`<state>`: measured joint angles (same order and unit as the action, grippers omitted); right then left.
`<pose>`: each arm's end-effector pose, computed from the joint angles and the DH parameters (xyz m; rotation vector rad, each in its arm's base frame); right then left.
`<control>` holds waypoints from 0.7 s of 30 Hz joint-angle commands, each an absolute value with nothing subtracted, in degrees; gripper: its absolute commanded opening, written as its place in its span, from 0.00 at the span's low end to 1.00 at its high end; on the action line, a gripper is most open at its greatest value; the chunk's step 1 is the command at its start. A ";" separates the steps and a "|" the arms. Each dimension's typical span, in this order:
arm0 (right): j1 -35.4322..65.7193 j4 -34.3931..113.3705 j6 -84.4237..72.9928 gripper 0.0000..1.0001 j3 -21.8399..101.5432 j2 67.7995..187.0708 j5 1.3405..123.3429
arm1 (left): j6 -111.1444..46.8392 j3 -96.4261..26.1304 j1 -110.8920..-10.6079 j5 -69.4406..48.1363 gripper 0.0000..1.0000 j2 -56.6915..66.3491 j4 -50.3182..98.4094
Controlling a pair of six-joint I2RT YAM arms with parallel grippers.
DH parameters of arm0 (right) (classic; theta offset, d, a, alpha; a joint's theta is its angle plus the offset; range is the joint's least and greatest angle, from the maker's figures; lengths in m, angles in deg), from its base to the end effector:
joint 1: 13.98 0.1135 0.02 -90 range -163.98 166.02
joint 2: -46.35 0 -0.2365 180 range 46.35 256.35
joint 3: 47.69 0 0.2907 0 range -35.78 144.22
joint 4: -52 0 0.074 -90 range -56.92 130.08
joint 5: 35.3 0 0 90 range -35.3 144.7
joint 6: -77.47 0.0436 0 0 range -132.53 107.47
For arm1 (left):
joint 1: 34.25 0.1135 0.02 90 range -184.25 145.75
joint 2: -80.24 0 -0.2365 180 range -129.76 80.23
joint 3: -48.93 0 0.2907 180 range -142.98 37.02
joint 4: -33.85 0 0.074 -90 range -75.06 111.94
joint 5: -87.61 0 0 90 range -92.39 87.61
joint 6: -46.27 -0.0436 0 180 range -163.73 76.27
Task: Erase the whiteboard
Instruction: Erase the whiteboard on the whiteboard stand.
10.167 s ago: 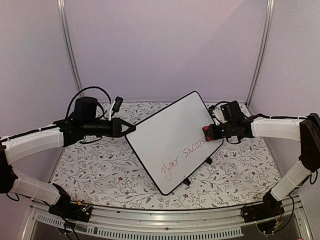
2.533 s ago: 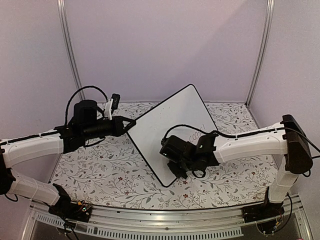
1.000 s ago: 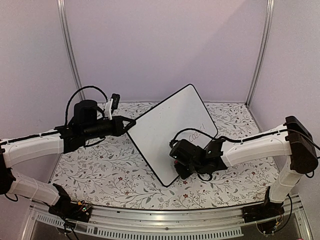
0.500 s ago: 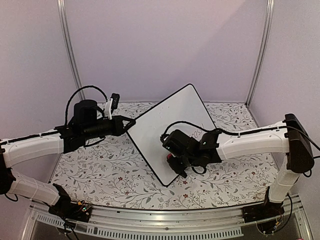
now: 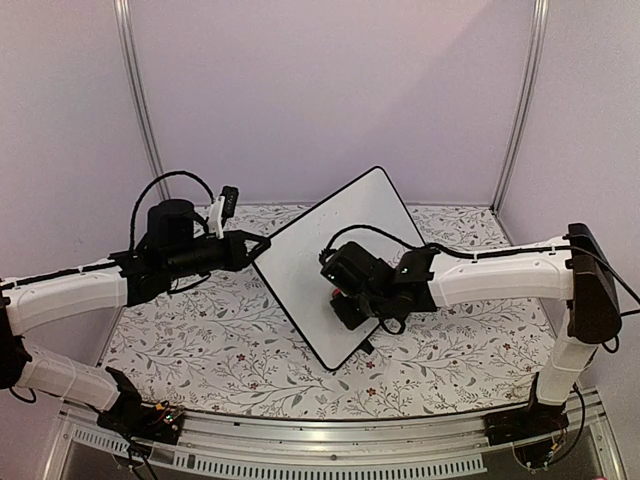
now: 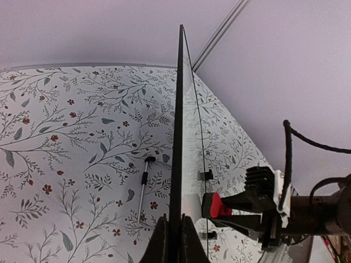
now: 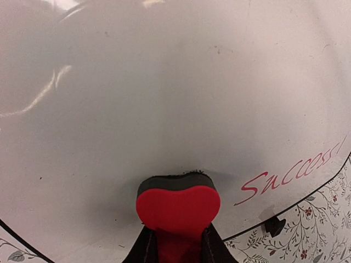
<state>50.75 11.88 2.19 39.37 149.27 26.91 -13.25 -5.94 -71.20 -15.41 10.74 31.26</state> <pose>0.1958 0.3671 0.1713 -0.8453 2.2397 0.0125 0.2576 -0.2060 0.2271 0.2789 1.9742 -1.0014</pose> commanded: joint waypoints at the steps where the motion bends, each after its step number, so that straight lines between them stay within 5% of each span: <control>1: 48.21 16.22 2.07 0.22 39.60 147.94 26.50 | -17.30 -5.96 -72.45 -18.74 0.00 10.09 31.17; 21: 49.72 17.82 9.67 0.21 22.91 145.81 34.71 | -17.14 -5.96 -72.40 -18.98 0.00 10.01 31.23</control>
